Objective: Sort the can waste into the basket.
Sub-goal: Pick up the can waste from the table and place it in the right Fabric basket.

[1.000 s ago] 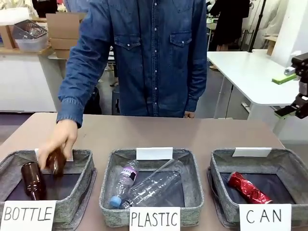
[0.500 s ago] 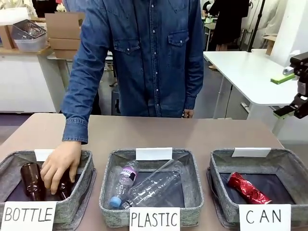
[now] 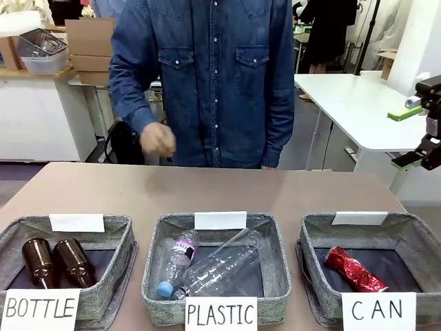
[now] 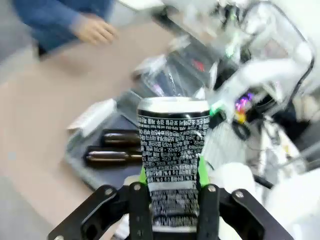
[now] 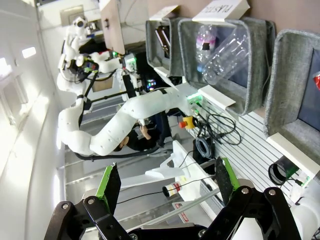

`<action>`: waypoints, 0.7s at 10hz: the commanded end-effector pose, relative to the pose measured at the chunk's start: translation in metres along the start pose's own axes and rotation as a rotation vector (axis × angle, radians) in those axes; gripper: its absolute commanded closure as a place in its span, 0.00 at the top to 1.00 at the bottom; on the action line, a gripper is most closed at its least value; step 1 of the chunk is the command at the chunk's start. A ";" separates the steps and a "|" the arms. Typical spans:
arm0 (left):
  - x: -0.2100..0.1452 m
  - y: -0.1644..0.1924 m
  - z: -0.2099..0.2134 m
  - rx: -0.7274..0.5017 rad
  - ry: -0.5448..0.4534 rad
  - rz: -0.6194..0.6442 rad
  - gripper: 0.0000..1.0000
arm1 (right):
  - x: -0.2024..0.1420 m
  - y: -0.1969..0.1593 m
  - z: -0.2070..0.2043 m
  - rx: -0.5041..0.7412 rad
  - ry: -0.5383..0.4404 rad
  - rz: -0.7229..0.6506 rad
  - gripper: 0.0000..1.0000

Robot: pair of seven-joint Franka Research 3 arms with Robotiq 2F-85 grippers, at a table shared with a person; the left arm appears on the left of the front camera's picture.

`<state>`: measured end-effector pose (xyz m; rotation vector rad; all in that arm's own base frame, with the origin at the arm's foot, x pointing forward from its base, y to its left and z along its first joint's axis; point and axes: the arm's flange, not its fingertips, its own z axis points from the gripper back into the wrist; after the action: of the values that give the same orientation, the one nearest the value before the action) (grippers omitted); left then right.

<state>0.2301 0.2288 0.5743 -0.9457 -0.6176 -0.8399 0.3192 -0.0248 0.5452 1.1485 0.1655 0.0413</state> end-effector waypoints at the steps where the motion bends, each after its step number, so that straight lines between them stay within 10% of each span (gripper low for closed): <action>1: 0.030 0.010 -0.099 -0.118 0.180 -0.026 0.38 | -0.001 -0.001 0.001 -0.002 0.007 0.027 1.00; 7: 0.066 -0.053 -0.364 -0.326 0.402 -0.237 0.38 | -0.001 -0.001 0.001 -0.002 0.007 0.027 1.00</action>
<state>0.2584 -0.1075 0.4870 -0.9705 -0.2054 -1.3445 0.3192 -0.0245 0.5451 1.1476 0.1660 0.0418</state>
